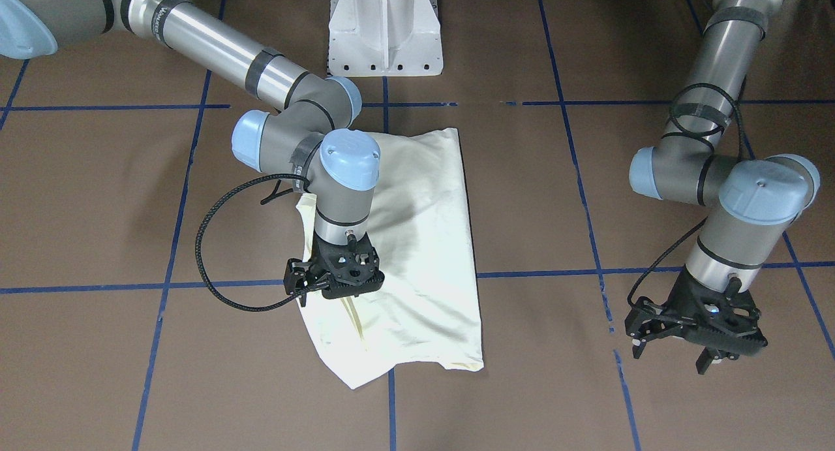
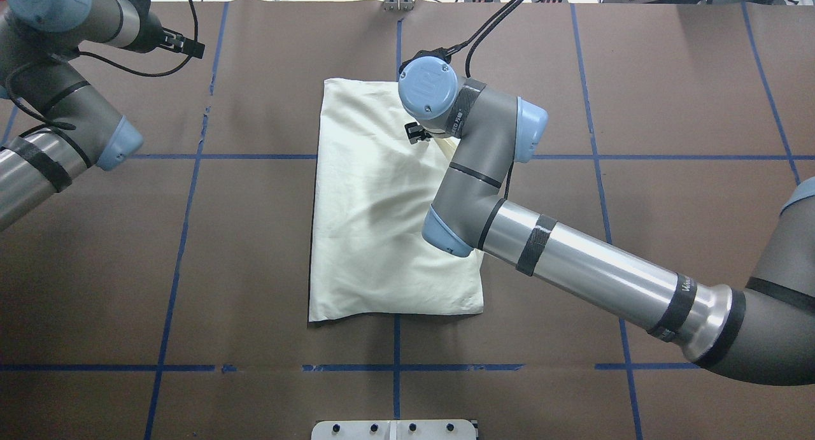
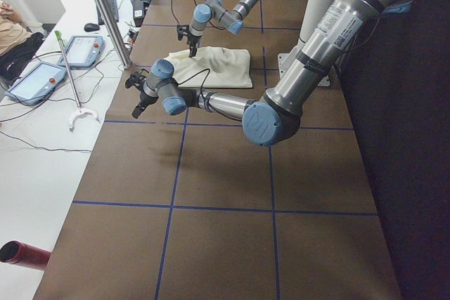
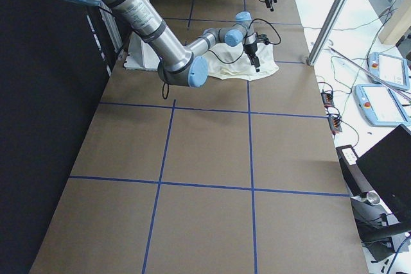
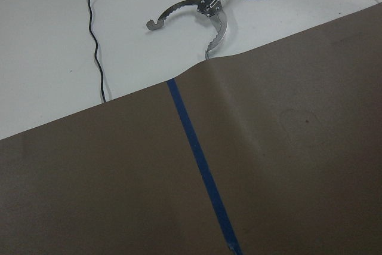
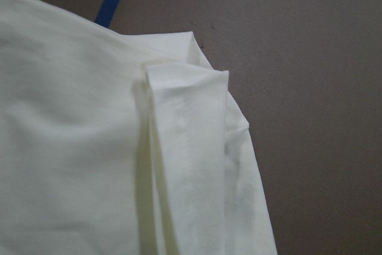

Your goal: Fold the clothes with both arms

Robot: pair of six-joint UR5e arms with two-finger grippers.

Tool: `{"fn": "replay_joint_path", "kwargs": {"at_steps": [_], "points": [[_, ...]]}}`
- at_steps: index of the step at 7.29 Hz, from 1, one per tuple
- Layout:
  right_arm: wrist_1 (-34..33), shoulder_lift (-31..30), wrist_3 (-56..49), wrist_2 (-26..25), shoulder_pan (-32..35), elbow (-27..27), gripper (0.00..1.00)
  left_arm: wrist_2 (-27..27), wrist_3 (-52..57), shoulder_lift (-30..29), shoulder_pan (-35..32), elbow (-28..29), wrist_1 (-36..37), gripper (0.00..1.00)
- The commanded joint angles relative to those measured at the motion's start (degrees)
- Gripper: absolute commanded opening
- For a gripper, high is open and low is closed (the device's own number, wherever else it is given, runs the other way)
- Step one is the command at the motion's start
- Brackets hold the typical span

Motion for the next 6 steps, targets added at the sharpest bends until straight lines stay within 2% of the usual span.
{"fn": "replay_joint_path", "kwargs": {"at_steps": [1, 3, 6], "points": [[-0.37, -0.42, -2.4, -1.74, 0.01, -0.61, 1.0, 0.0, -0.04, 0.02, 0.07, 0.06, 0.0, 1.0], [-3.61, -0.51, -6.51, -1.74, 2.98, -0.53, 1.0, 0.0, -0.04, 0.02, 0.07, -0.02, 0.0, 1.0], [-3.1, -4.72, -12.59, -1.39, 8.17, -0.35, 1.0, 0.0, -0.3, -0.07, 0.33, -0.2, -0.27, 1.0]]}}
